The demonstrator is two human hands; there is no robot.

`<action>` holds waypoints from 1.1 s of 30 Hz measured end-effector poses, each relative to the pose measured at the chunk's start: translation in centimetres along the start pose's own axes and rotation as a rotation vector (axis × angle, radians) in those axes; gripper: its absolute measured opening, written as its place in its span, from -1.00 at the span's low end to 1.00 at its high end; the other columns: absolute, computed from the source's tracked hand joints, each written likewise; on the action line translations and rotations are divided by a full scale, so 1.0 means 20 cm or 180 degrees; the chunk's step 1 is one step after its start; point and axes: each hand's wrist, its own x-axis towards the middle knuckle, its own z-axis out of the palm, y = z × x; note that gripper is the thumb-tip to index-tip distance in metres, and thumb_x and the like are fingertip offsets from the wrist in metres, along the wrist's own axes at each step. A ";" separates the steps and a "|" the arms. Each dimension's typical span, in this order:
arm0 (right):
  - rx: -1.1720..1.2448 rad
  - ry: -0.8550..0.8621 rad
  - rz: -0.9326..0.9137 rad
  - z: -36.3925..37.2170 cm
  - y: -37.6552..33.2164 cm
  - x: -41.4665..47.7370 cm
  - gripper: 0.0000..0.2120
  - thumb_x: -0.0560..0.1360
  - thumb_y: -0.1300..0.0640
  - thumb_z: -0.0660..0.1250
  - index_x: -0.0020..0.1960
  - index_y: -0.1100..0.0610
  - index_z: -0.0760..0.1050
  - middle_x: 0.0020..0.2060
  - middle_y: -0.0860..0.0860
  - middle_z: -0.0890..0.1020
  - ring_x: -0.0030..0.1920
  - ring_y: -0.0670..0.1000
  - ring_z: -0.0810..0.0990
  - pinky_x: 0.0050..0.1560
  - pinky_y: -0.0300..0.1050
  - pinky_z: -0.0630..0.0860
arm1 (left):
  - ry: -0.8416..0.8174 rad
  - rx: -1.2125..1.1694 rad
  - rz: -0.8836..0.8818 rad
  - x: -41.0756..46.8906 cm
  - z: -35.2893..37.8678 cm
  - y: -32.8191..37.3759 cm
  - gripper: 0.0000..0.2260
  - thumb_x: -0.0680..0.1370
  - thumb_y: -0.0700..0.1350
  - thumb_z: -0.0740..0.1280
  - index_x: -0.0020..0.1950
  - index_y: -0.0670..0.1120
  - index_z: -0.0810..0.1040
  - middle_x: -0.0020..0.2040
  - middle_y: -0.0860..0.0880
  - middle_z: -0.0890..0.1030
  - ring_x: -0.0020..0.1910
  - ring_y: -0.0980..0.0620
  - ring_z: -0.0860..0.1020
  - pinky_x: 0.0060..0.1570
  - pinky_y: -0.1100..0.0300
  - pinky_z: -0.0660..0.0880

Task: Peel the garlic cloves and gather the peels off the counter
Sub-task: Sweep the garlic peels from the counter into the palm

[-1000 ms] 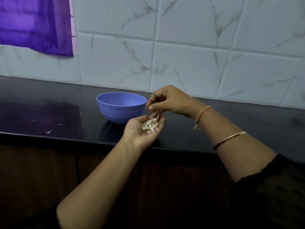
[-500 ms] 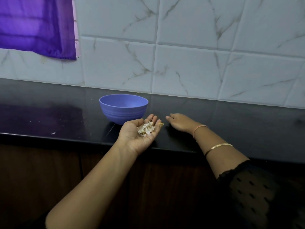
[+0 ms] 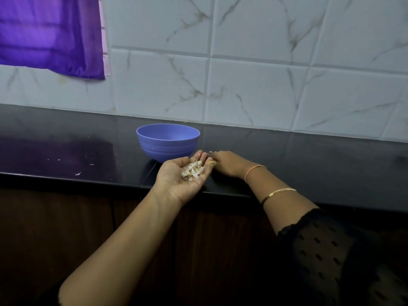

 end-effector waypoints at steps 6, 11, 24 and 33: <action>0.0937 0.0556 0.0038 -0.02 0.01 -0.07 -0.73 0.54 0.20 0.19 0.10 0.29 0.58 0.09 0.15 0.63 0.14 0.10 0.55 0.21 -0.08 0.42 | 0.0045 0.0104 0.0028 -0.05 -0.02 0.00 -0.71 0.63 -0.21 0.04 0.02 -0.36 0.49 -0.03 -0.25 0.55 0.13 -0.16 0.51 0.18 -0.05 0.41; 0.3711 0.0952 0.0358 -0.03 -0.06 -0.17 -0.74 0.48 0.33 0.11 -0.24 0.32 0.54 -0.42 0.08 0.66 -0.37 -0.03 0.65 -0.24 -0.26 0.58 | -0.0003 0.0103 0.0047 -0.11 -0.04 0.00 -0.71 0.62 -0.21 0.04 0.03 -0.34 0.50 -0.04 -0.24 0.56 -0.01 -0.16 0.54 0.17 -0.05 0.41; 0.6168 0.2463 0.0523 0.20 -0.54 -0.59 -0.78 0.52 0.25 0.12 -0.10 0.27 0.54 -0.19 0.12 0.63 -0.10 0.02 0.62 -0.02 -0.19 0.53 | -0.0089 -0.0296 0.0233 -0.24 -0.18 -0.12 -0.64 0.63 -0.10 0.02 0.02 -0.29 0.53 -0.01 -0.20 0.59 0.03 -0.13 0.55 0.08 0.00 0.45; 0.6620 0.2819 0.0625 0.43 -0.86 -0.68 -0.80 0.53 0.29 0.16 0.01 0.26 0.56 -0.07 0.10 0.65 -0.13 -0.11 0.67 -0.24 -0.35 0.53 | 0.0160 -0.0152 0.0436 -0.41 -0.38 -0.07 -0.55 0.63 0.04 0.02 0.00 -0.25 0.58 -0.08 -0.18 0.65 -0.02 -0.09 0.60 0.17 0.09 0.46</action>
